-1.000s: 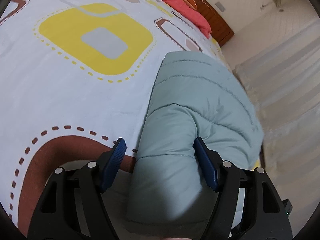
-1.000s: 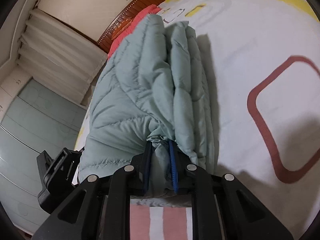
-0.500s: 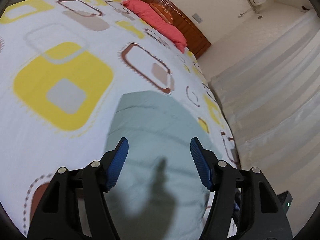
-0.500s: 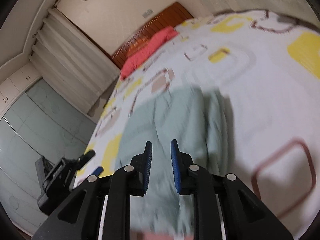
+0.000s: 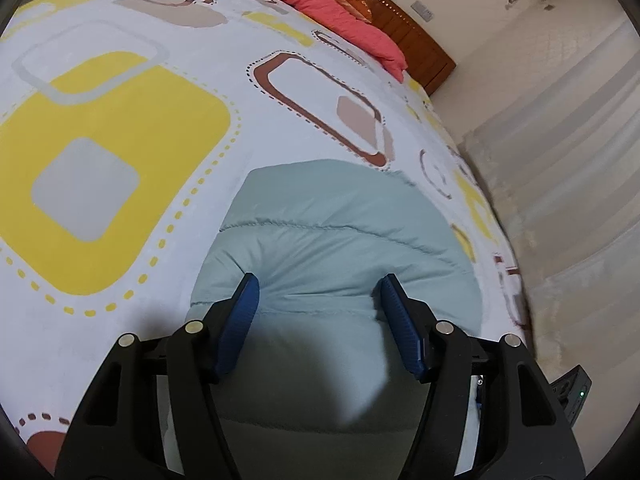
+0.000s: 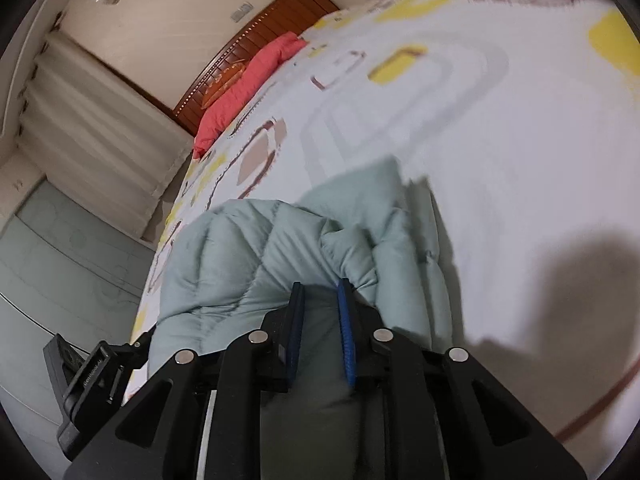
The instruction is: Fold large clothes
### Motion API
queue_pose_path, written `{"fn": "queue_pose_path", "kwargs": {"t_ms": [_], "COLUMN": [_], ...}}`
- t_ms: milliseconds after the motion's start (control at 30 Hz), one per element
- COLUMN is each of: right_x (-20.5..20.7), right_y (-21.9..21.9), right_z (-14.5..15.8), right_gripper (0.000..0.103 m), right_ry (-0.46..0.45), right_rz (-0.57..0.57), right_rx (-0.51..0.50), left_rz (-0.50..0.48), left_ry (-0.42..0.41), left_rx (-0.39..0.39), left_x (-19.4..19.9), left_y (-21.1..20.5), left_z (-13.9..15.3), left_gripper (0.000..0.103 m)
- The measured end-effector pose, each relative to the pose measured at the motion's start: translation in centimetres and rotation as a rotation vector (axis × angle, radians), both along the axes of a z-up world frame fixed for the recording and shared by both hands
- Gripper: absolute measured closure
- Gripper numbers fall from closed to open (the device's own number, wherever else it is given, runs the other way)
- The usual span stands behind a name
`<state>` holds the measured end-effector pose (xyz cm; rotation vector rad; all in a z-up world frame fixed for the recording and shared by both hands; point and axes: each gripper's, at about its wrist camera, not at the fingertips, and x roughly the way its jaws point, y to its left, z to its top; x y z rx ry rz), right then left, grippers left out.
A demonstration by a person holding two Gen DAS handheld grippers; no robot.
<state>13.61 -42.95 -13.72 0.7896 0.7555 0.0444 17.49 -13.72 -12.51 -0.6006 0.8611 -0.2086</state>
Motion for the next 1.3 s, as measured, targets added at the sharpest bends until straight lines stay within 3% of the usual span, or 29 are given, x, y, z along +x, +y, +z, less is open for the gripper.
{"fn": "queue_pose_path", "kwargs": {"t_ms": [167,400,500,567,633,733,800,1033,1167,1300], "right_x": [0.1,0.1,-1.1,-2.6,-4.4,-6.0,-6.7,-6.1,-5.3,-4.7], "right_y": [-0.2,-0.3,-0.7,-1.3,-2.0,-3.0,-3.6,-2.0,-0.7,0.4], "right_z": [-1.6,-1.4,-0.1,0.9,1.8,1.4,0.0,-1.2,-1.1,-0.9], "right_gripper": [0.103,0.101,0.084,0.037,0.025,0.025,0.025,0.025,0.024,0.032], "right_ry": [-0.011,-0.005,-0.010,-0.043,-0.073,-0.073,-0.047,-0.039,-0.034,-0.032], "right_rz": [-0.013,-0.023,-0.033,-0.050,-0.101,-0.125,-0.137,-0.063,-0.054,-0.037], "right_rx": [0.017,0.019,0.038,0.067,0.059,0.088,0.151,0.207,0.150,0.116], "left_rz": [-0.004,-0.030,-0.045,-0.015,0.050,0.125,0.135,0.066,0.060,0.049], "left_ry": [0.000,-0.009,0.002,0.026,0.069,0.145,0.132,0.128,0.129,0.136], "left_rx": [-0.005,0.000,-0.073,-0.116,-0.196,-0.318,-0.374,-0.335,-0.330,-0.303], "left_x": [0.7,1.1,0.5,-0.1,-1.1,-2.7,-3.6,-3.9,-3.4,-3.4], "left_y": [0.2,0.3,1.8,3.1,5.2,7.3,7.8,5.6,5.1,4.1], "left_z": [-1.8,-1.8,-1.1,-0.9,-1.2,-2.9,-3.4,-3.3,-3.4,-3.4], "left_gripper": [0.040,0.040,0.032,0.023,0.021,0.019,0.019,0.015,0.015,0.033]}}
